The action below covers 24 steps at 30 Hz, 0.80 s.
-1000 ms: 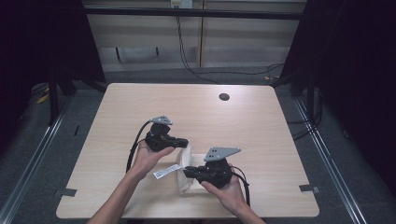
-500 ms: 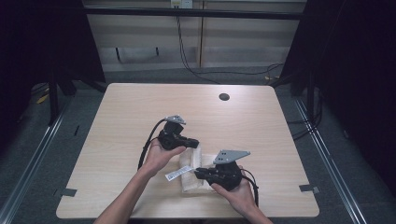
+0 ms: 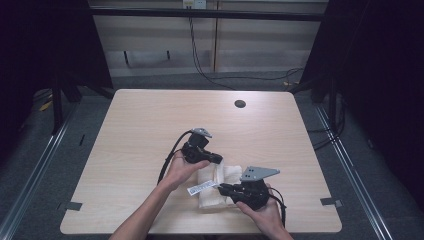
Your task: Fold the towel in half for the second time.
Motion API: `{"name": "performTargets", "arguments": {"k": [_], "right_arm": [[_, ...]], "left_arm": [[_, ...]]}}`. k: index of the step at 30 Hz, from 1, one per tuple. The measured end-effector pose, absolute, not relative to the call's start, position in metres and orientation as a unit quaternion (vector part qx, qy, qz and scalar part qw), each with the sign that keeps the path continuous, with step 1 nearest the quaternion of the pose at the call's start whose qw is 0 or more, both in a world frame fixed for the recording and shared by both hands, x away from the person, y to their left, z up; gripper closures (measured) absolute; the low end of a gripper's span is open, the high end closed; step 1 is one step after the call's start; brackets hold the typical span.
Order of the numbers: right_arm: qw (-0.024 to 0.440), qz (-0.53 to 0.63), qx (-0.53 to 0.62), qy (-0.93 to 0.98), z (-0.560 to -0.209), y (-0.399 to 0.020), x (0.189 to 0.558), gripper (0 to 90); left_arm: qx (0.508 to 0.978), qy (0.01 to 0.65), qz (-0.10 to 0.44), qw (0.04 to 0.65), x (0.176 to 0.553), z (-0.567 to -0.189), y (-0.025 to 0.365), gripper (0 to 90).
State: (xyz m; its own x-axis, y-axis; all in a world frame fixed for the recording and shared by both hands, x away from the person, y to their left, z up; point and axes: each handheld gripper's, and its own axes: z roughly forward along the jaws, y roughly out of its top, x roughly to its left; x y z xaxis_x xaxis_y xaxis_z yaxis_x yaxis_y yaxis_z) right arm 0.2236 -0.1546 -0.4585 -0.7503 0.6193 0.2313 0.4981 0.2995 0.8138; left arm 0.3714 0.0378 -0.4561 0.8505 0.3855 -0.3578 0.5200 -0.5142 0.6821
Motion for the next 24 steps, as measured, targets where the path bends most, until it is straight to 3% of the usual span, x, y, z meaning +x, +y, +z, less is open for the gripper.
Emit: {"name": "performTargets", "arguments": {"k": [18,24], "right_arm": [[0.070,0.442,0.373,0.813,-0.470,-0.179,0.223,82.0],[0.068,0.428,0.388,0.813,-0.480,-0.184,0.224,77.0]], "left_arm": [[0.877,0.267,-0.091,0.389,0.377,-0.476,0.000,86.6],[0.874,0.273,-0.103,0.389,0.380,-0.482,-0.001,84.3]]}}
